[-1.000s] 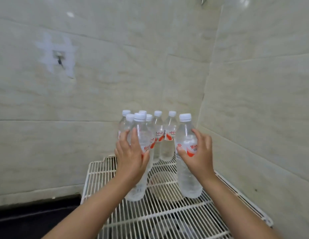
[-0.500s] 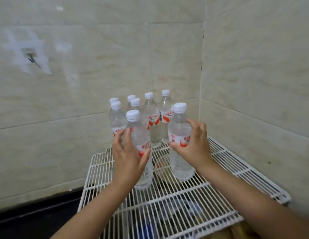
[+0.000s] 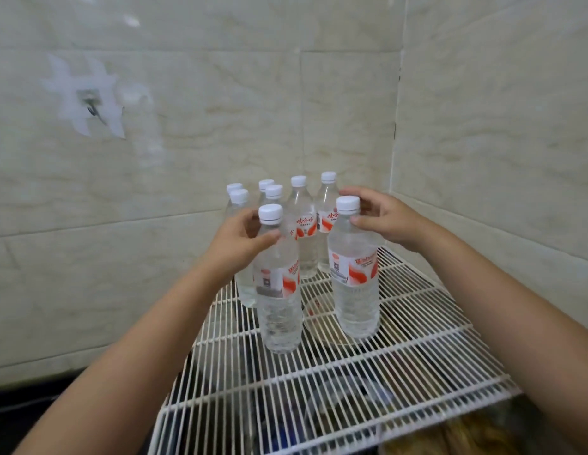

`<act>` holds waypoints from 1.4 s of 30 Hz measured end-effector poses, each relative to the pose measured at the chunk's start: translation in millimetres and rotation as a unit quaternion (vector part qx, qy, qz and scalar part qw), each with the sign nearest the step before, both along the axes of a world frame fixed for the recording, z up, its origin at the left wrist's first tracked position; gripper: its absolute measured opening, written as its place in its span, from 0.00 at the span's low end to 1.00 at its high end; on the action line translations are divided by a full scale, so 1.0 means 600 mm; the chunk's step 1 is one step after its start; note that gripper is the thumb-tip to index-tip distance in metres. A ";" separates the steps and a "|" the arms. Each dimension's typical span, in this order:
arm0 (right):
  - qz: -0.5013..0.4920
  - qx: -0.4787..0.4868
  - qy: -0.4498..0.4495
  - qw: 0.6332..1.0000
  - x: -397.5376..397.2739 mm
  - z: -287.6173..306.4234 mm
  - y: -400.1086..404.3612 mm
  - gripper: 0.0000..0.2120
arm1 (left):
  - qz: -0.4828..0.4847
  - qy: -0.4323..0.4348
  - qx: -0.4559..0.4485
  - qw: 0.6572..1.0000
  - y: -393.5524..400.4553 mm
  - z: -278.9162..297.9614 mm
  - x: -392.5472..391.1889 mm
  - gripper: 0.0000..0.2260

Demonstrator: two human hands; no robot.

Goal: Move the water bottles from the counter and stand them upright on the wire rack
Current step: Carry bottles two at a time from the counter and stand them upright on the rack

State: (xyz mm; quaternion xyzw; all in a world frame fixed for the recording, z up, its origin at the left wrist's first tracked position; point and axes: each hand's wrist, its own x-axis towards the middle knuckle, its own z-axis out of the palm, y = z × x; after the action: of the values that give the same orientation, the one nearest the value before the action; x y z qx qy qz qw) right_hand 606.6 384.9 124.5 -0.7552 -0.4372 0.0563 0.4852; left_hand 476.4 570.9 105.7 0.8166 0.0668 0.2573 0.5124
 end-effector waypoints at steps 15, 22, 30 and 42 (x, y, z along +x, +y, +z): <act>-0.110 -0.167 -0.242 0.949 -0.021 0.041 0.007 0.09 | 0.141 0.115 0.388 0.904 -0.021 0.042 0.016 0.18; -0.119 -0.205 -0.274 0.932 -0.025 0.044 0.012 0.10 | 0.099 0.150 0.415 0.892 -0.033 0.073 0.013 0.15; -0.143 -0.256 -0.322 0.900 -0.037 0.067 0.005 0.14 | 0.174 0.073 0.379 0.906 -0.035 0.056 0.018 0.15; -0.201 -0.191 -0.223 0.935 -0.047 0.051 0.005 0.13 | 0.163 0.045 0.384 0.908 -0.059 0.045 0.010 0.16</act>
State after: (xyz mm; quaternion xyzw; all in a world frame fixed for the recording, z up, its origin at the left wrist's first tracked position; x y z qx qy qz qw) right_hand 578.6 387.8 155.3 -0.8990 -0.3537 -0.1297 0.2234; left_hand 482.4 535.6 133.0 0.9387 0.1182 0.3058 0.1062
